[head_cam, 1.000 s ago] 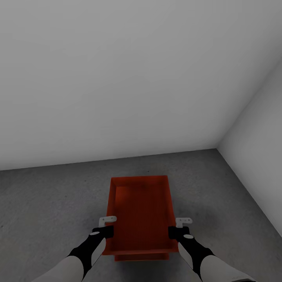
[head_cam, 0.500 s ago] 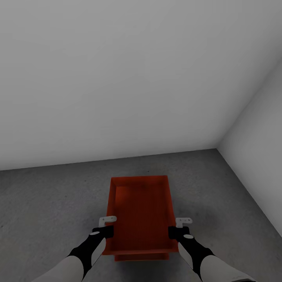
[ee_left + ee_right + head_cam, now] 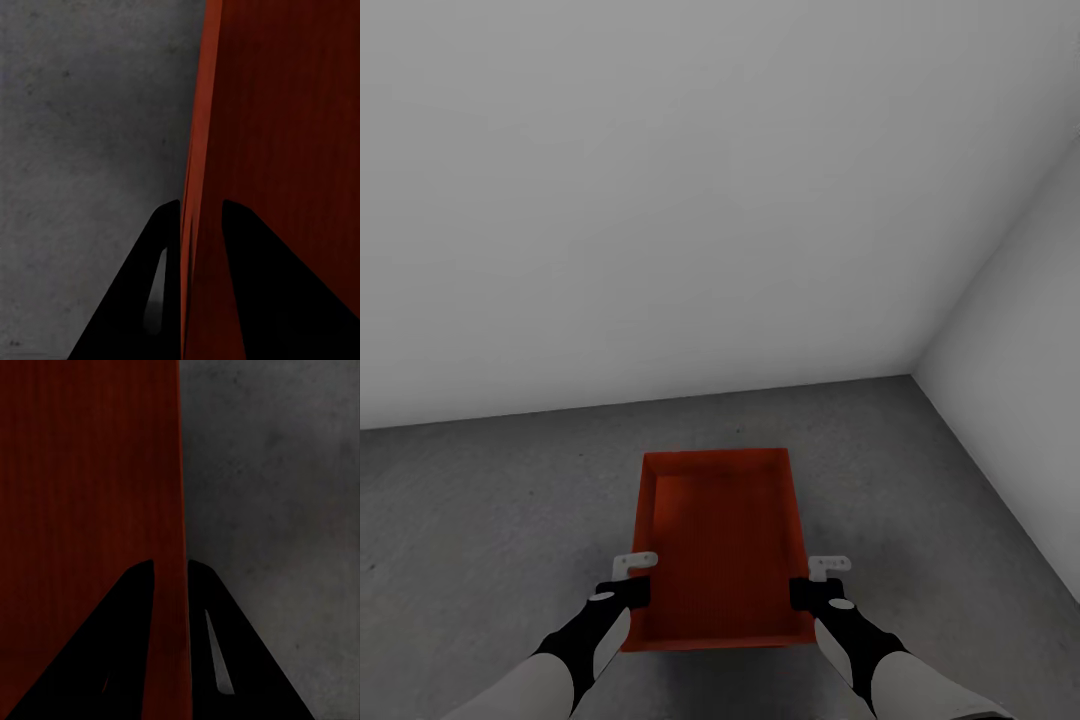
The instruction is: Move the two storage containers from the living room to the garage. In the garage, place one container on the floor and stack the other container on top of it (either order is fine).
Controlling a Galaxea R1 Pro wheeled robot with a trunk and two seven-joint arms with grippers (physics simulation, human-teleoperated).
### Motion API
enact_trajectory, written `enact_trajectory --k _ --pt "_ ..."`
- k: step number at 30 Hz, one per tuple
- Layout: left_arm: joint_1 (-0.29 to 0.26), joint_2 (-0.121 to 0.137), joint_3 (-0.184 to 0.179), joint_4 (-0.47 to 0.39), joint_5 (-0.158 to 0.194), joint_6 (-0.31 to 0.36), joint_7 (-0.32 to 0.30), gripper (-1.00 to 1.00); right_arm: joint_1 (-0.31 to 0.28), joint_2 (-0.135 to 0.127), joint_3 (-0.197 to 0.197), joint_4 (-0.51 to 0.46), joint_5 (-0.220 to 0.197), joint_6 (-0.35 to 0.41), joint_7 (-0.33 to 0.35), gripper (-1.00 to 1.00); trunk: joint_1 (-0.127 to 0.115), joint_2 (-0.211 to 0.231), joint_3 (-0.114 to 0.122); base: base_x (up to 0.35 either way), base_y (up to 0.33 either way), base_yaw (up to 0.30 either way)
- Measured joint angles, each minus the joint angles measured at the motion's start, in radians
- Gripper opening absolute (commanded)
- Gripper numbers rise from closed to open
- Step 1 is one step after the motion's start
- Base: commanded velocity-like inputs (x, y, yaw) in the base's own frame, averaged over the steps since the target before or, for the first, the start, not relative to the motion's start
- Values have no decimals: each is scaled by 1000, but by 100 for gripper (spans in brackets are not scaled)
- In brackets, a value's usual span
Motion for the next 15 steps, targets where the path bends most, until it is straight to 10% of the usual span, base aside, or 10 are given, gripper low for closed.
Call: enact_trajectory --k 15 --pt "0 -1 2 4 0 -3 0 -100 0 -1 3 0 -1 2 0 -100 0 0 -3 -5 0 0"
